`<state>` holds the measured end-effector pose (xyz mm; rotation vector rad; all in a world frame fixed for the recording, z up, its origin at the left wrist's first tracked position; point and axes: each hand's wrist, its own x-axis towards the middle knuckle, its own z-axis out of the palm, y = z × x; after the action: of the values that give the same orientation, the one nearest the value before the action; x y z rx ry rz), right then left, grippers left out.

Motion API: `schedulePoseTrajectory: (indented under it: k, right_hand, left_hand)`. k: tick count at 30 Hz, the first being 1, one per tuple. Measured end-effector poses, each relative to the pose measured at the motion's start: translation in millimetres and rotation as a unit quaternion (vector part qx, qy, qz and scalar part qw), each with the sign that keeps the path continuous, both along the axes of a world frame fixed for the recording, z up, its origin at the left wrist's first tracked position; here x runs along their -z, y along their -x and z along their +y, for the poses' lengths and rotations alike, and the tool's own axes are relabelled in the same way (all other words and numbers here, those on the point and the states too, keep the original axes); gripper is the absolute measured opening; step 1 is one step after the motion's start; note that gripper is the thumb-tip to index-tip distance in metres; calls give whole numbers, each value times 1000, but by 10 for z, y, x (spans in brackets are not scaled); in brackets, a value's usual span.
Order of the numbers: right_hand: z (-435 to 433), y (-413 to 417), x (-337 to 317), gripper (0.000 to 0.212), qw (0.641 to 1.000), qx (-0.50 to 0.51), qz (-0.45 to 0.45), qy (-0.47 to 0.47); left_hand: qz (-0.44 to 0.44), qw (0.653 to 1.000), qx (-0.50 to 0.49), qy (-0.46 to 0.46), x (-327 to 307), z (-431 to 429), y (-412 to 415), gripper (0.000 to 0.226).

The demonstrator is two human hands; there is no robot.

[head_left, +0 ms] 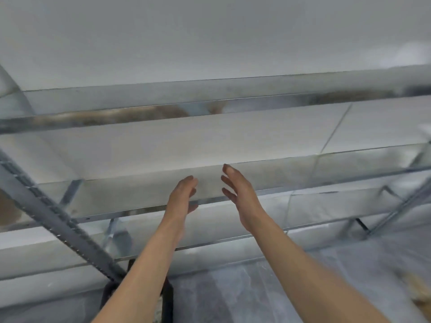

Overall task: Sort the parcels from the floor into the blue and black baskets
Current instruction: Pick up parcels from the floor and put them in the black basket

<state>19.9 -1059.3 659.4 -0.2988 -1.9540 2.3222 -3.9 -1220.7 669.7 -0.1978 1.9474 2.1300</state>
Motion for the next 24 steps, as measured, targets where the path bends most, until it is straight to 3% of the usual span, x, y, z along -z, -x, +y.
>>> schedulePoseTrajectory:
  k: [5,11,18,24]
  right_hand:
    - [917,-479,-19,70,997,76,13,2]
    - [2002,-1124,88,54,985,175,10,7]
    - [2970,-1889,210,55,958,287,-2,27]
    - [3552,-2406,361,56,918,394,-16,45]
  left_hand:
    - [3,998,68,6,-44,1012,-247,27]
    - [-3,987,163,4,24,2196,-647,43]
    - [-12,955,294,28,179,3380,-1137,26]
    - [-18,909,413,56,301,4230,-1425,30]
